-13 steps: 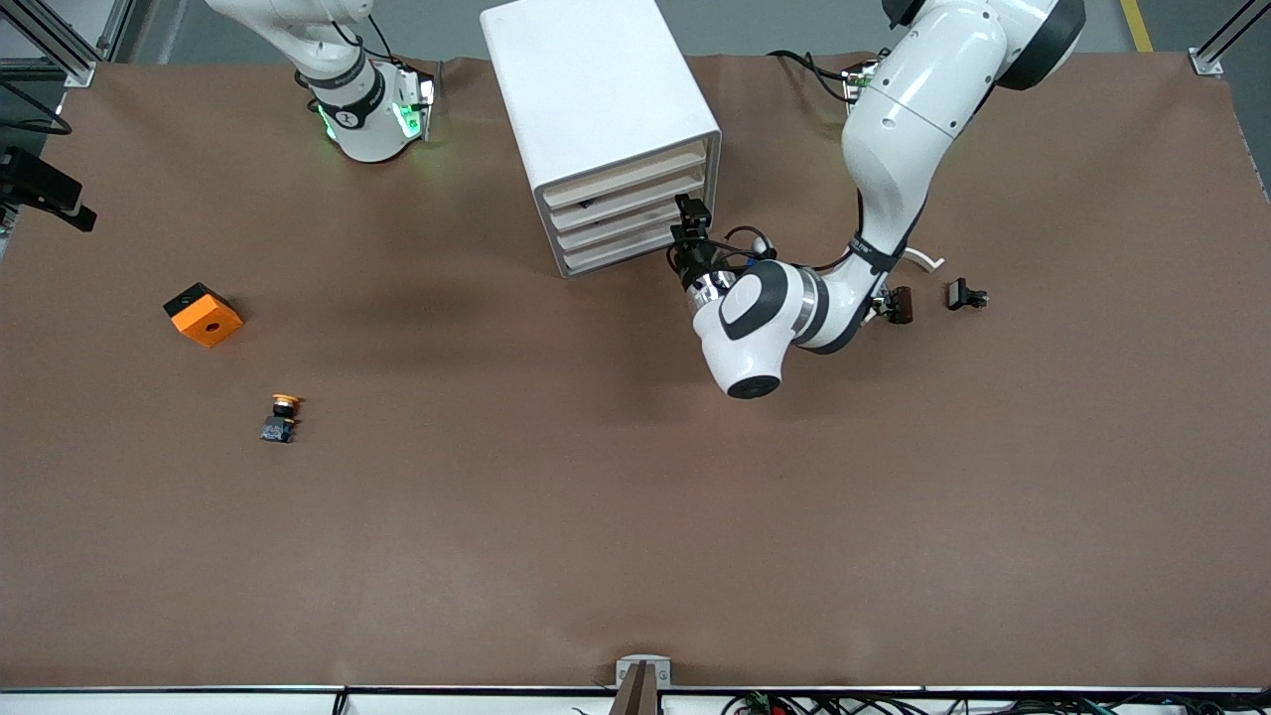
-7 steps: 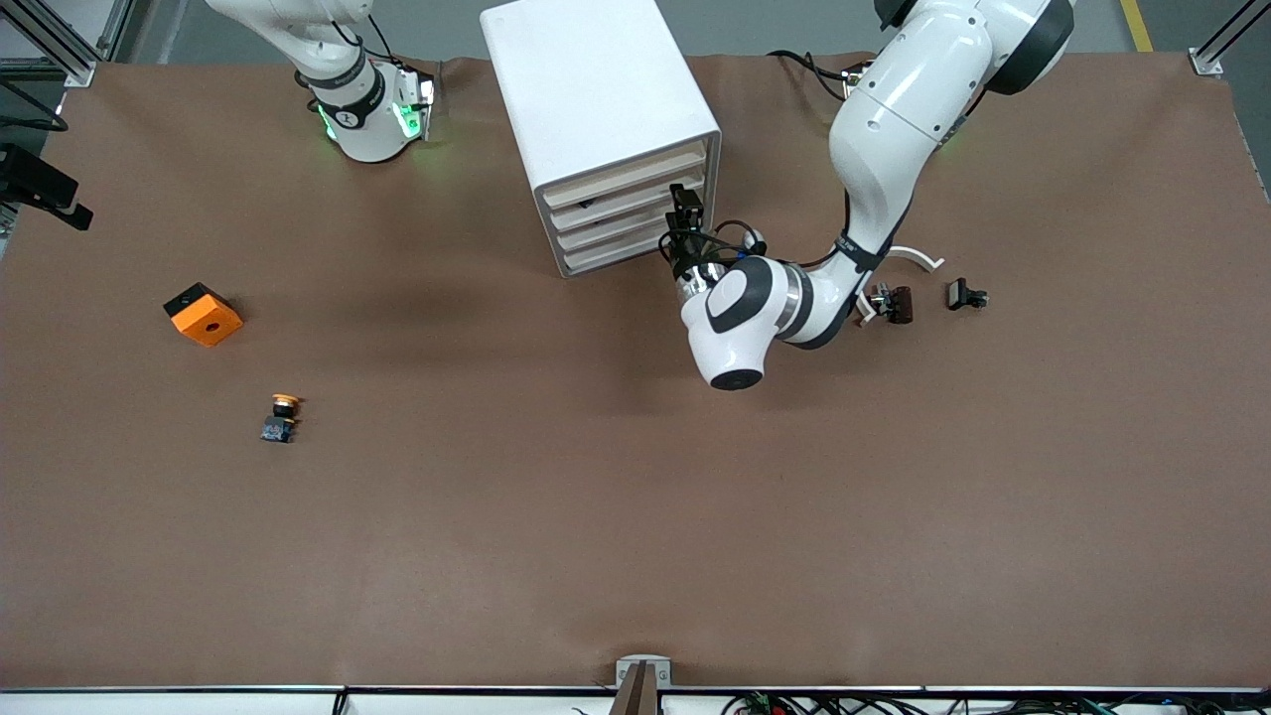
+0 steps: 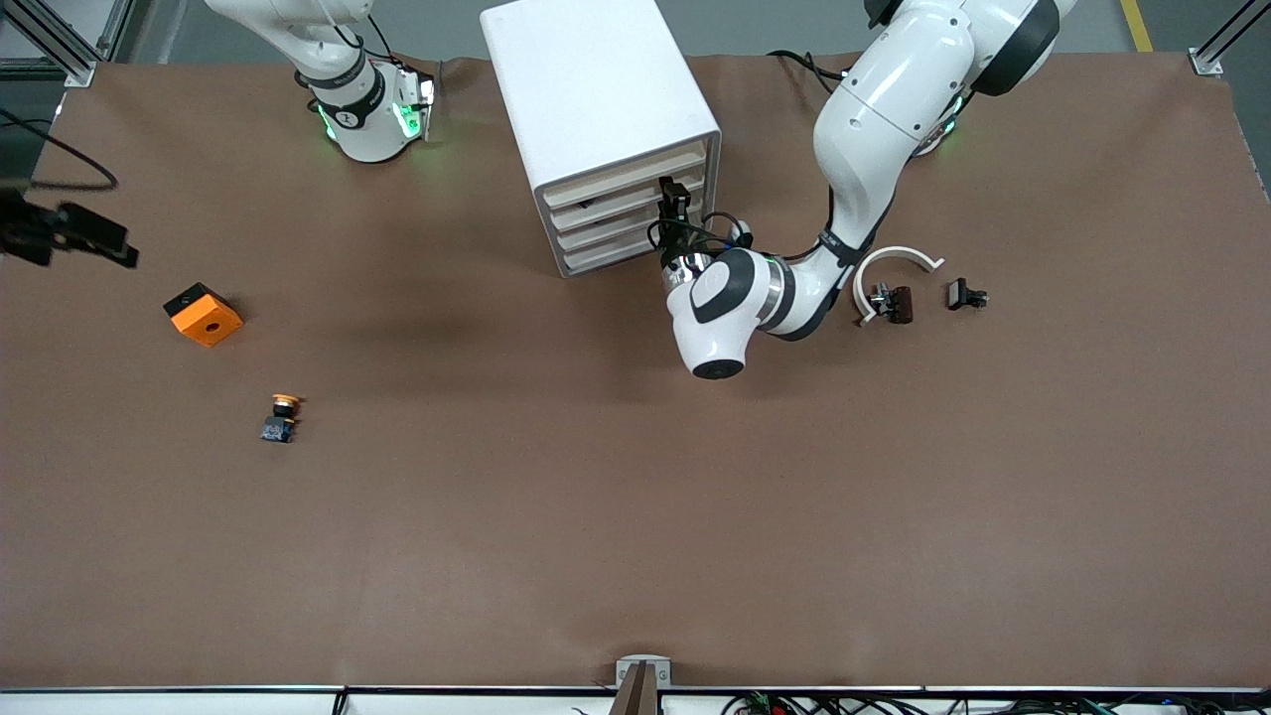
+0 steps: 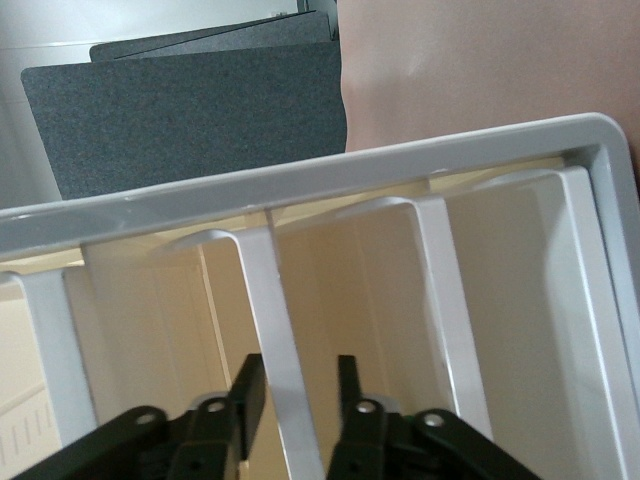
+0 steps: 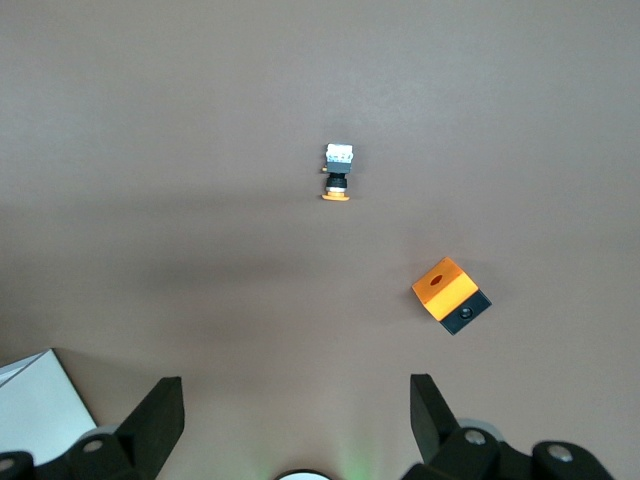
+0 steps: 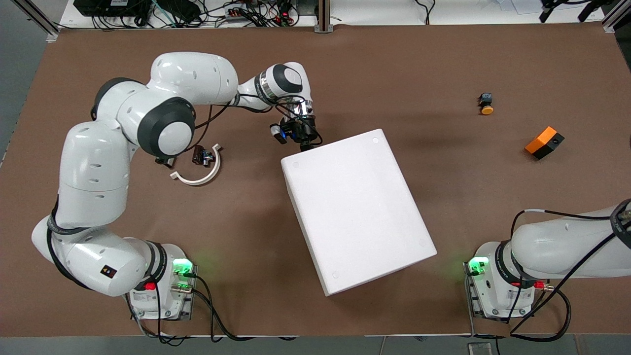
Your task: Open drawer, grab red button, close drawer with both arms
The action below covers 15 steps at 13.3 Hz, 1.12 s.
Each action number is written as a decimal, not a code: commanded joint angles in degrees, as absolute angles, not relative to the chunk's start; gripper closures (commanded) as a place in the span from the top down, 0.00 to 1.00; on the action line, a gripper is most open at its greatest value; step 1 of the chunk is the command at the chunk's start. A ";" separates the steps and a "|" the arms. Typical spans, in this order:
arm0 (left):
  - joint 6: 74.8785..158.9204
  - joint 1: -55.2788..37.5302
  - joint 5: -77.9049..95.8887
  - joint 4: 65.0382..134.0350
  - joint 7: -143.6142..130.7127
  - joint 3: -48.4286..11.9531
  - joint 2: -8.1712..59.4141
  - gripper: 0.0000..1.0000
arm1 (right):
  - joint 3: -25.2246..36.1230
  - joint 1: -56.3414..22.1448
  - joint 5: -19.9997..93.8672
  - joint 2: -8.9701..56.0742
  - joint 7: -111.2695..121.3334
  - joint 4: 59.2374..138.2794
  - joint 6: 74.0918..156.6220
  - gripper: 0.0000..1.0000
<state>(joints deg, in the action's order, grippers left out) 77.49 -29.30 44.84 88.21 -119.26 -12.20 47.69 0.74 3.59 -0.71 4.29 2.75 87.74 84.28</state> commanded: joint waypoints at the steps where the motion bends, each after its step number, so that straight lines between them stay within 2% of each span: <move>1: 76.64 -29.09 46.14 87.80 -120.50 -12.39 48.60 0.20 | 0.70 3.78 -1.76 6.94 3.25 84.99 83.67 1.00; 5: 76.73 -28.48 46.14 87.45 -120.50 -12.22 48.87 0.12 | 0.79 3.87 -1.76 9.31 3.08 84.90 84.73 1.00; 8: 76.73 -28.04 46.23 87.28 -120.50 -11.95 48.87 0.10 | 0.88 3.52 -1.23 9.32 2.11 84.99 84.29 1.00; 10: 76.64 -27.16 46.14 87.01 -120.50 -11.87 48.87 0.10 | 0.62 2.73 -0.70 9.40 -6.01 84.90 84.02 1.00; 13: 76.73 -25.41 45.79 86.05 -120.50 -11.69 48.87 0.10 | 0.62 -2.53 -1.23 9.23 -20.35 84.90 83.85 1.00; 15: 76.73 -25.05 45.88 85.52 -120.59 -9.33 48.87 0.10 | 0.53 -3.95 -0.62 9.23 -28.27 84.99 83.58 1.00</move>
